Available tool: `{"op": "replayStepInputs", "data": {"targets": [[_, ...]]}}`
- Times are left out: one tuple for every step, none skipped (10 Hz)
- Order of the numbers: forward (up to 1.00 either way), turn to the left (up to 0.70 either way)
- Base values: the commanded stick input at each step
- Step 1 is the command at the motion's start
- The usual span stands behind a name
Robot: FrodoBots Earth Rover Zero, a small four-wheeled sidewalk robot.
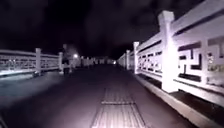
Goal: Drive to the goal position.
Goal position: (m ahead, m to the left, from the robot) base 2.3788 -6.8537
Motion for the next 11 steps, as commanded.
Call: {"op": "replayStepInputs", "data": {"targets": [[0.45, 0.0], [0.45, 0.0], [0.45, 0.0], [0.45, 0.0], [0.45, 0.0], [0.45, 0.0], [0.45, 0.0], [0.45, 0.0], [0.45, 0.0], [0.45, 0.0], [0.45, 0.0]]}}
